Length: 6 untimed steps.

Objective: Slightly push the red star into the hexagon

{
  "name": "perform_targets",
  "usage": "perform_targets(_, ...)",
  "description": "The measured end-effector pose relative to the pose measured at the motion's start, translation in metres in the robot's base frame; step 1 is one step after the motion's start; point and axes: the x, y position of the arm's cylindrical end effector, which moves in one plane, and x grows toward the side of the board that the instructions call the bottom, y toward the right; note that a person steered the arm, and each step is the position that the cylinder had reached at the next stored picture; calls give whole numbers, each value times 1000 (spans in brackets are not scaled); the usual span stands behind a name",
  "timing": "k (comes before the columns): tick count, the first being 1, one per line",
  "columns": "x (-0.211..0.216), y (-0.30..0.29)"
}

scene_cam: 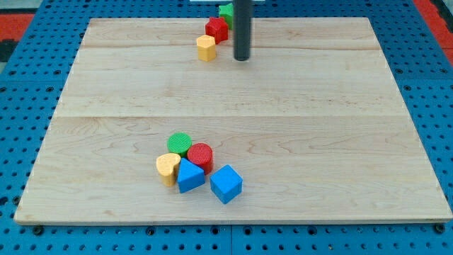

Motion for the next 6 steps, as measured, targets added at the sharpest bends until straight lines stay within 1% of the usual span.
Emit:
perform_targets(1, -67, 48)
perform_targets(2, -115, 32)
perform_targets(3, -115, 30)
perform_targets(4, -115, 8)
perform_targets(5, -110, -34)
perform_targets(6, -57, -76)
